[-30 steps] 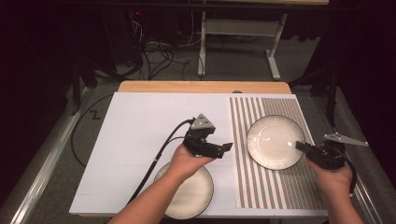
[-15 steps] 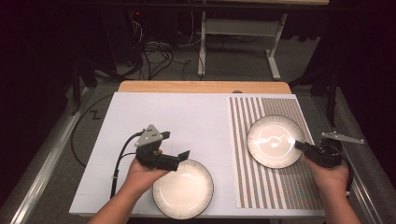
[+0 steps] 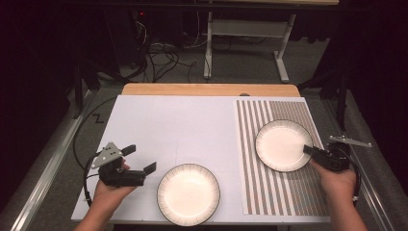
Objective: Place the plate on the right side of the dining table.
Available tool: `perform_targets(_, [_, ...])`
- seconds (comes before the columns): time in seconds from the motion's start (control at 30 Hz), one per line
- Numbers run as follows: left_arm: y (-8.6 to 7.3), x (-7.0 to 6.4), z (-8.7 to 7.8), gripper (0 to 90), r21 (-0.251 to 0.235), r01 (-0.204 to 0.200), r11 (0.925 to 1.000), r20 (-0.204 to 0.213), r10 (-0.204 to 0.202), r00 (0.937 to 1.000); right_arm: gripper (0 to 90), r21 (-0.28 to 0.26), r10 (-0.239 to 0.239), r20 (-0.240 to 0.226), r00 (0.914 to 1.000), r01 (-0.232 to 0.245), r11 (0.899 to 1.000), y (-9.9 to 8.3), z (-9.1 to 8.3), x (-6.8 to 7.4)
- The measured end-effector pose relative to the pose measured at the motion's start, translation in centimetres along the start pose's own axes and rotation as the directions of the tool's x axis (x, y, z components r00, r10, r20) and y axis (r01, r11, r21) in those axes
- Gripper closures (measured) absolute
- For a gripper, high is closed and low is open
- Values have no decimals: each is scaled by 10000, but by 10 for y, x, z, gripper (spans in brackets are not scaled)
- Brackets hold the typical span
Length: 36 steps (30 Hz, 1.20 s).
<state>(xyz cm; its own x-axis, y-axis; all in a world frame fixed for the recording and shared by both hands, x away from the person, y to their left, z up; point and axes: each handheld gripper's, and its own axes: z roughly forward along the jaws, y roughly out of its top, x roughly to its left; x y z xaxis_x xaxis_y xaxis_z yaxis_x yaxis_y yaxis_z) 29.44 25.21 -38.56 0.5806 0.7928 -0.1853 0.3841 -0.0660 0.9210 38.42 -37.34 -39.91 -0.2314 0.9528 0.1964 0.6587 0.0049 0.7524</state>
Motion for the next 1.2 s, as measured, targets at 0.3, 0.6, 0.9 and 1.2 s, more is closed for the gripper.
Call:
perform_targets(0.3, [-5,9,0,5,205,-232,9995,-380,240,9990,773,173,445,540,9975,-455,9988,-5,10,-5])
perform_targets(0.6, [-7,9,3,5,453,-300,9985,-453,321,9985,700,284,-36,968,9953,9,9996,-9,13,-4])
perform_targets(0.9, [-11,10,2,5,419,-375,9984,-485,395,9980,456,-877,-1230,1101,9863,1329,9872,-2,-5,21])
perform_targets(1.2, [-12,10,0,5,291,-434,9986,-416,446,9981,148,-1832,-2453,-146,9693,2386,9537,-4,-16,82])
